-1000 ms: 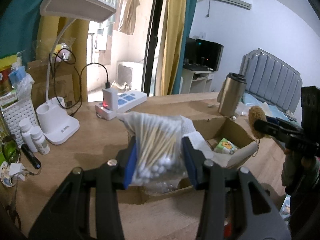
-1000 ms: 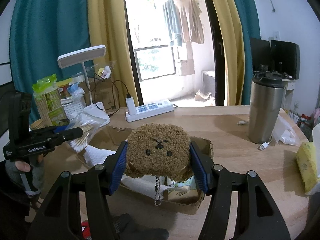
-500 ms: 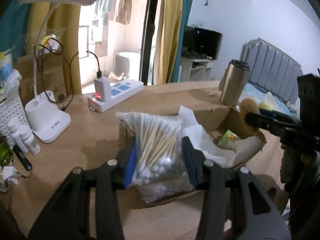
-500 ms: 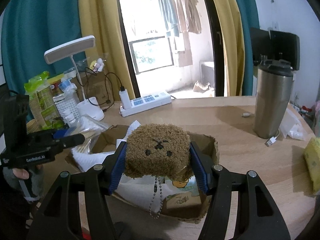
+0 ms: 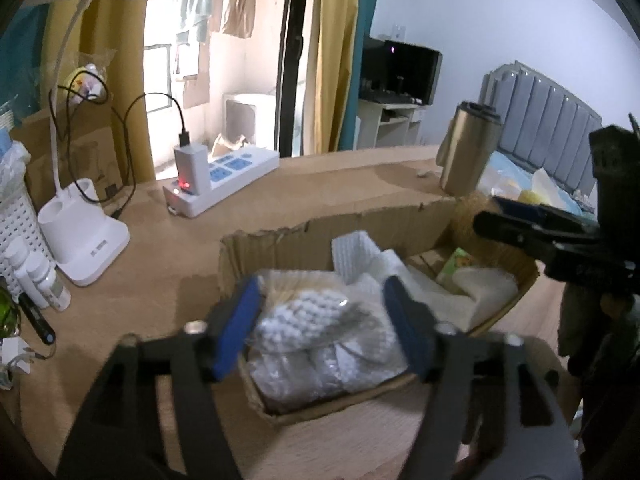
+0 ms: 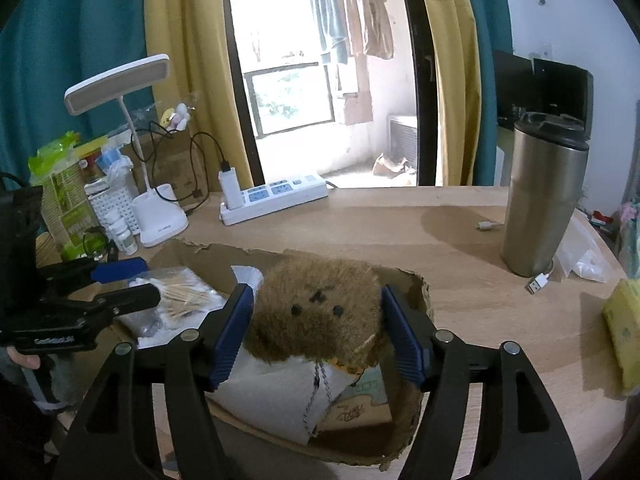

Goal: Organize soft objects
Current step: 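Carry the teddy bear and swab bag into the box and open both grippers, then move both grippers back toward the grey socks and red Spider-Man keychain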

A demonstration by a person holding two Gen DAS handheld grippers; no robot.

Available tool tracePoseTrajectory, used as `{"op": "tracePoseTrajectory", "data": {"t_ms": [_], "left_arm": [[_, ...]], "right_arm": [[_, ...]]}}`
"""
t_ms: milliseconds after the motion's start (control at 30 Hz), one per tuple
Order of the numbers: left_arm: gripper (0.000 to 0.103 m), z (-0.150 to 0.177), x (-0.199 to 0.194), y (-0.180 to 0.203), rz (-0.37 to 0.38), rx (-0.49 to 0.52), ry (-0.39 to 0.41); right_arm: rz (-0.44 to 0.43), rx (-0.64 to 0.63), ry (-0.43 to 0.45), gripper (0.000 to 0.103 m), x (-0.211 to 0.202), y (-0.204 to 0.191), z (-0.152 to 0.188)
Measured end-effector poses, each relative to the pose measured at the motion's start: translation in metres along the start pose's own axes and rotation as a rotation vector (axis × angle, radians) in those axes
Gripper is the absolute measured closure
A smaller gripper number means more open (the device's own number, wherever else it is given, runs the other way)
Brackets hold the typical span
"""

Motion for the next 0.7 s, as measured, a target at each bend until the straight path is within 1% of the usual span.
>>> {"op": "tracePoseTrajectory", "data": {"t_ms": [100,333,600,700], "left_arm": [[0.027,-0.001,-0.007,0.000,0.006,-0.009,0.013],[0.027,0.002,-0.028,0.003,0.018,-0.007,0.037],[0.026,0.009,-0.059,0.010,0.066,-0.023,0.087],[0.026,0.012,-0.067,0.011,0.060,-0.033,0.095]], "right_arm": [[0.002,0.002,0.014,0.033,-0.006,0.001,-0.002],[0.014,0.003,0.046,0.032,-0.026,-0.001,-0.005],[0.034,-0.014,0.062,0.032,-0.052,-0.010,-0.003],[0.040,-0.011,0.064,0.032,-0.062,-0.012,-0.002]]}}
Point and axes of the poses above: each gripper's, at about its wrist camera, not at the fingertips, and x roughly the way its jaws point, y to its right, z to its underside, the point moved 4 cm from there along x, roughly the way its jaws point, and after that the axes turned 13 degrees about -x, right-handed, at the moved point
